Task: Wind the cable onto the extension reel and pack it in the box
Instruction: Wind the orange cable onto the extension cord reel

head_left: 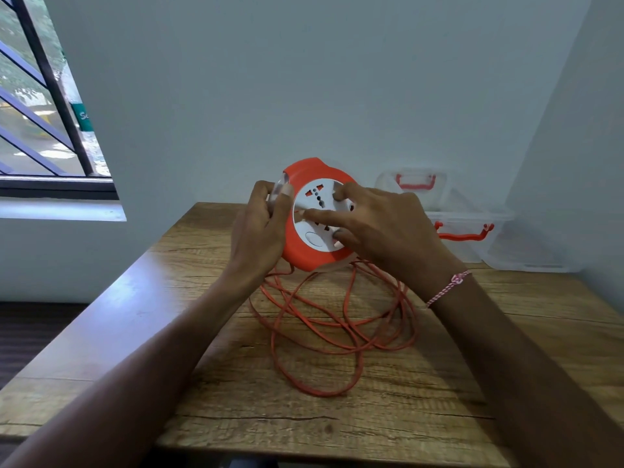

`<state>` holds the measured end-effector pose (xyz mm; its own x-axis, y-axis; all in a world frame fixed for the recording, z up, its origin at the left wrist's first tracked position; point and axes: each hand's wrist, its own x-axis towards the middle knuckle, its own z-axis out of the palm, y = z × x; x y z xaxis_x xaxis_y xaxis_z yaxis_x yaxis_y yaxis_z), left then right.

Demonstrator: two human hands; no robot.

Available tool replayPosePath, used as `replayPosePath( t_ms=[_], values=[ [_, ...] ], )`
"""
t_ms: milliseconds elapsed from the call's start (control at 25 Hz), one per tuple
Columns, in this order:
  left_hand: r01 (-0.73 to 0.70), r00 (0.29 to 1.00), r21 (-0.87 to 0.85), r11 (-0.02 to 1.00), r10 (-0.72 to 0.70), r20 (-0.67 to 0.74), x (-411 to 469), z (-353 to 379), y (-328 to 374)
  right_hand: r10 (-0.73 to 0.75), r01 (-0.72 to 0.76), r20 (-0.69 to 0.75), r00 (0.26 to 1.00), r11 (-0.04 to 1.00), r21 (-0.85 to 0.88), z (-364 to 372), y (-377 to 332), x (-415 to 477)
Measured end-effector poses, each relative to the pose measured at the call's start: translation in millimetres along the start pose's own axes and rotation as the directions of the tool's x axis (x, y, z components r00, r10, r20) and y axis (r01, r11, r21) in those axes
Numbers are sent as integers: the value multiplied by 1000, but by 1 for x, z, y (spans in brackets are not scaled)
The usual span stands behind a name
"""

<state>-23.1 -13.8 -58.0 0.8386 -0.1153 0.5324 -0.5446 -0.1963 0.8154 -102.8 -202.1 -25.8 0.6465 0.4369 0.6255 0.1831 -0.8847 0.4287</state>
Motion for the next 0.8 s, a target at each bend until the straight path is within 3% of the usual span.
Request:
replayPosePath(
  t_ms=[80, 200, 320, 400, 440, 480, 560, 600, 680, 800],
  values=[
    [-21, 1000, 6, 1000, 21, -8, -2, 2, 1, 55, -52, -56, 997, 997, 54, -2, -1, 0],
    [-51, 998, 28, 998, 52, -34, -7, 7, 5, 280, -261, -114, 953, 952, 161, 2, -10, 2],
    [-85, 995, 65, 994, 88, -50, -10, 10, 6, 580, -515, -9, 815, 730, 450, 5, -24, 9],
    [-76, 996, 53, 996, 78, -45, -9, 10, 4, 658, -567, 95, 747, 557, 607, 5, -23, 11],
    [-65, 997, 44, 997, 67, -45, -9, 9, 2, 632, -539, 80, 771, 580, 611, 3, -19, 9],
    [-51, 998, 35, 998, 53, -45, -8, 8, 1, 562, -479, 30, 827, 676, 560, 2, -12, 6],
    [-19, 999, 6, 1000, 19, -42, -4, 4, 0, 287, -255, -42, 957, 902, 349, -4, 3, 0],
    [-5, 999, -8, 1000, 5, -38, -2, 2, 0, 135, -128, -13, 991, 960, 248, -7, 10, -2],
    [5, 1000, -12, 1000, -5, -15, 1, -3, -1, -51, 46, 56, 997, 994, 96, -6, 15, -5],
    [-6, 1000, 18, 1000, 6, 8, 1, -3, -1, -71, 71, 32, 997, 998, 2, 0, 9, -5]
  ],
)
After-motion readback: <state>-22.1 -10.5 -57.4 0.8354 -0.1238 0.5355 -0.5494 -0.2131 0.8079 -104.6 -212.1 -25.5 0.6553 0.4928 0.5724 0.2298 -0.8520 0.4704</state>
